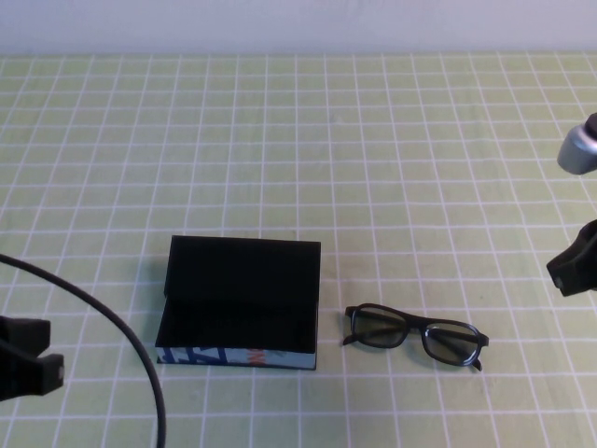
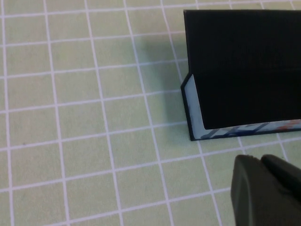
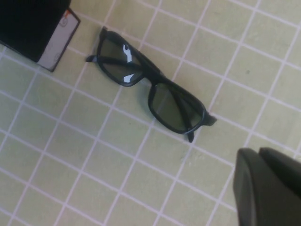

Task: Return glasses to glasses case
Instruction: Pick up the glasses from the table

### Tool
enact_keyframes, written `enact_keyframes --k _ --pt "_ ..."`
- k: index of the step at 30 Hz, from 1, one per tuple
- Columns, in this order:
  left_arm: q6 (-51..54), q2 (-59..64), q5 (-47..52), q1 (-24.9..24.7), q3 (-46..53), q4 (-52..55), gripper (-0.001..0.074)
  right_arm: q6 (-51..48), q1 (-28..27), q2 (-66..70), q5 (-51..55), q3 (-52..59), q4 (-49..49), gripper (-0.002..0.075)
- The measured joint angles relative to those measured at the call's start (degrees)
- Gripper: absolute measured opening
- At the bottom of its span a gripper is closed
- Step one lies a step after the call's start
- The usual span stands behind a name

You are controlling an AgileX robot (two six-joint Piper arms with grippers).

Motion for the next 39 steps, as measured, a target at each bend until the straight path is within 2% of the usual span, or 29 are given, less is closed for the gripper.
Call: enact_keyframes --k 21,30,39 --pt "2.5 6.5 -0.2 0.0 -0.3 -6.3 -0.0003 -5.4 0.0 1.0 -4.0 0.0 3.0 -0.0018" --pt "7.2 6.5 1.3 0.0 -0.3 -6.7 -0.0003 -5.5 0.0 1.0 -5.0 0.0 4.4 -0.0018" --pt "11.4 6.5 1.9 0.0 -3.1 -9.9 -0.0003 -17.0 0.0 5.5 -4.6 -1.5 4.3 -0.0018"
